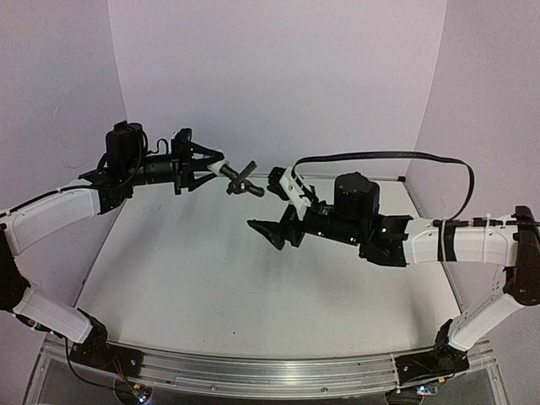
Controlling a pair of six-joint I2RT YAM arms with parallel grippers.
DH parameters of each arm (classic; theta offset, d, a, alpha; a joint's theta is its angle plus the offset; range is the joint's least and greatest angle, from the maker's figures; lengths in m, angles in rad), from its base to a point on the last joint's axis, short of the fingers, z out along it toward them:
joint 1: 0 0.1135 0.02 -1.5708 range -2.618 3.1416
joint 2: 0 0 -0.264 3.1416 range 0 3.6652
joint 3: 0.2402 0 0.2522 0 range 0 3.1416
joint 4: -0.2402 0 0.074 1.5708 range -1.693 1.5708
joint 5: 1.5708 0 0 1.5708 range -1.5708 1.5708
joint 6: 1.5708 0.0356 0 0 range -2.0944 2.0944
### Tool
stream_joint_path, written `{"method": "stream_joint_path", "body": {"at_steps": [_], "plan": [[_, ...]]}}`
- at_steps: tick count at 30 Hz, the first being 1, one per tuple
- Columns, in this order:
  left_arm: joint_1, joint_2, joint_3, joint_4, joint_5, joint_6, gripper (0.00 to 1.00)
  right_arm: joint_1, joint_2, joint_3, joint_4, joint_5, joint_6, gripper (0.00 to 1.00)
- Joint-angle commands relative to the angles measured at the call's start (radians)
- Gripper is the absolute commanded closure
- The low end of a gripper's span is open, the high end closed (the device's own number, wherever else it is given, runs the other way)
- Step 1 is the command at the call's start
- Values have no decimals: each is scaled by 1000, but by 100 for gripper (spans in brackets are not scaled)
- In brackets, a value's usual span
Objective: Install the water faucets
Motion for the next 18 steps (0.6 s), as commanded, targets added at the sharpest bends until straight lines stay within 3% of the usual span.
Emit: {"method": "stream_joint_path", "body": {"at_steps": [1,7,12,16,18], "plan": [[4,-32,64,74,-2,-28,100,31,46,49,199,33,-28,11],[4,-34,66,75,6,-20,100,37,105,122,221,14,-10,15],[4,-26,67,76,16,-10,100,38,147,144,287,35,47,25],[4,-27,68,80,25,5,100,36,166,144,335,85,110,39],[4,-35,66,83,16,34,100,37,173,138,365,151,185,54]]}}
